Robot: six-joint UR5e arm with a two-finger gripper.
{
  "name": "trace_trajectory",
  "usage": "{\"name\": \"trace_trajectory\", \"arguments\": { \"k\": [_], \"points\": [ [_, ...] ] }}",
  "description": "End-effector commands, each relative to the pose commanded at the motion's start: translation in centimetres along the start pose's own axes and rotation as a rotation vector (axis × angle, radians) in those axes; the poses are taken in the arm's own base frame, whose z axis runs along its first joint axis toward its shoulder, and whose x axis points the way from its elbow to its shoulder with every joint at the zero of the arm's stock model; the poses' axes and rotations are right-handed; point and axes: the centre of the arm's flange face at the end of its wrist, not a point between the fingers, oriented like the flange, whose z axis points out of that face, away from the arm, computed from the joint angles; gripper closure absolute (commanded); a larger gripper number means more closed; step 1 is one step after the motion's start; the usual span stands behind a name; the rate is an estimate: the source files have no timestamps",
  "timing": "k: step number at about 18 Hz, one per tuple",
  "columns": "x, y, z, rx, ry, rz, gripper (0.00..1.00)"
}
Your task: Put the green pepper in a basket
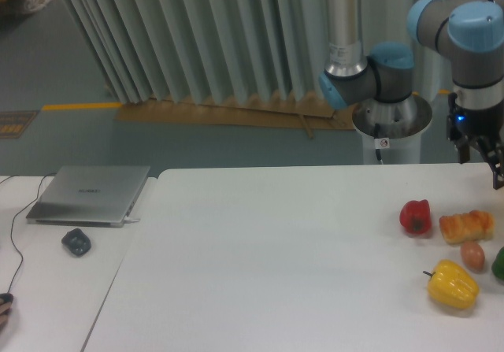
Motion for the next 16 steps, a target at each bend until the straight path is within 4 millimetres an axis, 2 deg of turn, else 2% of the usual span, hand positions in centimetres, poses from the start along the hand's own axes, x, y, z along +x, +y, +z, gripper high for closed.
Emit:
{"name": "trace_trajectory", "arguments": {
  "k": [3,5,7,9,12,14,16],
  "points": [
    [-2.8,-0.2,0.8,0.000,-0.031,0.010,0.00],
    [-3.7,0.4,1.6,-0.003,-0.029,-0.002,0.00],
    [-4.9,1.1,3.6,-0.007,-0.008,-0.024,0.00],
    [-5.7,3.3,6.2,-0.035,0.028,-0.057,0.00],
    [-5.9,6.4,10.4,-0.053,0.094,-0.130,0.00],
    [-5.9,6.3,11.8,-0.048,0.117,-0.152,0.00],
    [-5.2,5.7,12.6,-0.013,0.138,-0.251,0.00]
  ]
}}
